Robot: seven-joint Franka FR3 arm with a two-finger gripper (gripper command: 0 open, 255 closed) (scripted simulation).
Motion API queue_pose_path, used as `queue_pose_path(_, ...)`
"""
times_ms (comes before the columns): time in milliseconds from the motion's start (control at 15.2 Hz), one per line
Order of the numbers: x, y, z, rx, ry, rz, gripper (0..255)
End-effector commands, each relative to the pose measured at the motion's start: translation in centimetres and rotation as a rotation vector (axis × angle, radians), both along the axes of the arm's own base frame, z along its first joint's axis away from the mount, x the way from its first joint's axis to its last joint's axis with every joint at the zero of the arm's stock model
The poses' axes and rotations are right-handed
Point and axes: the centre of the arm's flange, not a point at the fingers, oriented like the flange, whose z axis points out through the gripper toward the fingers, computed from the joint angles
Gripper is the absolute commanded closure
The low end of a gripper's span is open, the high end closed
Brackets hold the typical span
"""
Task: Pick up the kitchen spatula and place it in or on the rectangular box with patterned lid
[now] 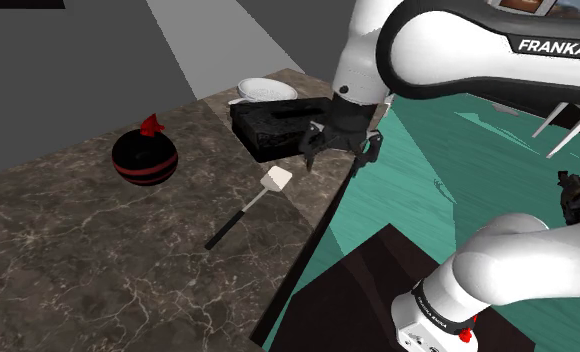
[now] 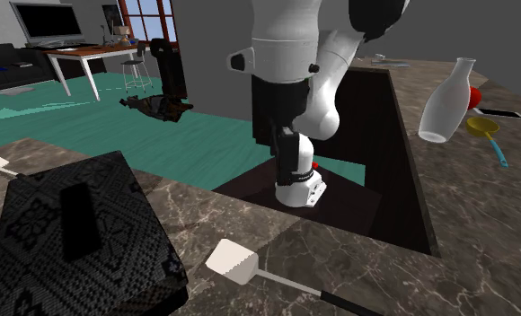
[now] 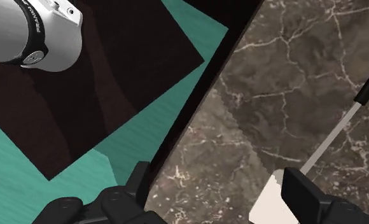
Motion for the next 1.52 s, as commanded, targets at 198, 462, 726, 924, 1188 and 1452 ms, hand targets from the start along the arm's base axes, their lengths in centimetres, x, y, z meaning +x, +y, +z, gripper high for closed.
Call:
queue_pose_path(198, 3.0, 5.0, -2.7, 0.023, 0.007, -0.203, 0)
queue_pose_path(462, 6.1, 8.4, -4.8, 0.041, 0.012, -0.359, 0)
queue_pose_path(726, 9.2, 11.0, -6.6, 0.056, 0.017, -0.495, 0)
queue_pose_path(924, 9.1, 11.1, -8.2, 0.056, 0.017, -0.495, 0)
queue_pose_path(1188, 9.1, 11.2, -10.3, 0.056, 0.017, -0.495, 0)
queue_pose_path(1452, 9.1, 11.2, -10.6, 0.056, 0.017, -0.495, 0)
